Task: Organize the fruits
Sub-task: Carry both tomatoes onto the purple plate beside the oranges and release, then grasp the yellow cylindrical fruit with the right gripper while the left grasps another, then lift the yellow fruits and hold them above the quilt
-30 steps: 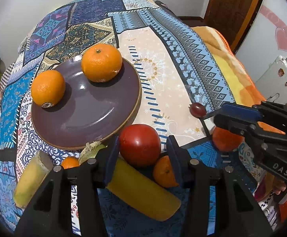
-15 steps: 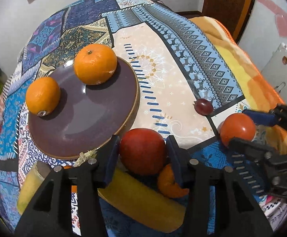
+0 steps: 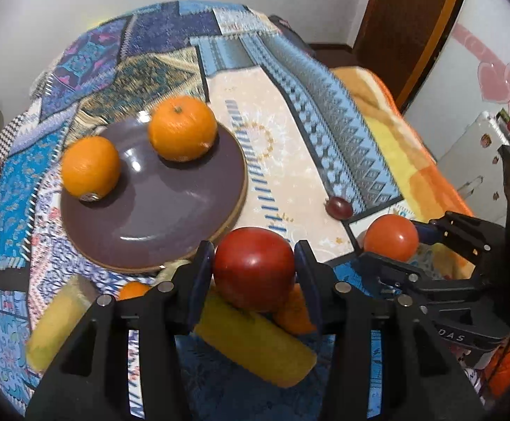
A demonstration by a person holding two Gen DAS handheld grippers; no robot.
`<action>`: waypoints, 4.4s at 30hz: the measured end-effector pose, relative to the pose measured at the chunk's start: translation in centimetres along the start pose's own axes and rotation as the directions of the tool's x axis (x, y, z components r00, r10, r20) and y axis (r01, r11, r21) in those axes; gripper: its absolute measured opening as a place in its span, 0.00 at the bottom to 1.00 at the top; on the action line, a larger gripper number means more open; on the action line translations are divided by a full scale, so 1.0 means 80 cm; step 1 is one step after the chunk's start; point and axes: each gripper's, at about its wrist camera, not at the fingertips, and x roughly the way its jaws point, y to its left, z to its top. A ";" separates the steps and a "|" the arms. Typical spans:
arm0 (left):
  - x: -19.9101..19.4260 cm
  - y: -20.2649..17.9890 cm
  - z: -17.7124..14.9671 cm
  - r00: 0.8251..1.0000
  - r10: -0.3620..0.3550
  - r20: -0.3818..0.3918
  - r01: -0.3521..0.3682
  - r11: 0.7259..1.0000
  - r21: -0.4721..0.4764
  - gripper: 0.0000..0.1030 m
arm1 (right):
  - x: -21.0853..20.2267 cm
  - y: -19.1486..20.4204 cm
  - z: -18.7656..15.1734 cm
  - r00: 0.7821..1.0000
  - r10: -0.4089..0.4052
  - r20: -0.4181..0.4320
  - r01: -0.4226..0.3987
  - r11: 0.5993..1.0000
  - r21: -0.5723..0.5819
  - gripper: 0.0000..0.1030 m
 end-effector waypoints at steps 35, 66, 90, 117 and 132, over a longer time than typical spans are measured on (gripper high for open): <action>-0.010 0.157 0.020 0.993 0.092 0.072 -0.076 0.978 -0.195 0.45 | 0.088 0.117 0.122 1.000 0.022 0.011 -0.020 0.984 -0.179 0.45; -0.009 0.152 0.035 0.995 0.064 0.077 -0.048 0.981 -0.188 0.46 | 0.097 0.114 0.135 0.999 0.044 -0.020 -0.047 0.981 -0.187 0.46; -0.099 0.190 -0.050 0.985 0.133 0.111 -0.108 0.973 -0.204 0.57 | -0.004 0.116 0.076 0.997 0.039 0.070 -0.031 0.992 -0.119 0.46; -0.016 0.193 -0.091 0.997 0.076 -0.013 -0.077 0.980 -0.183 0.60 | 0.073 0.147 0.031 0.995 0.008 -0.099 -0.022 0.990 -0.139 0.46; -0.053 0.161 -0.124 1.000 0.019 -0.019 -0.022 0.983 -0.185 0.37 | 0.052 0.160 0.015 0.992 0.045 -0.116 -0.061 0.988 -0.138 0.32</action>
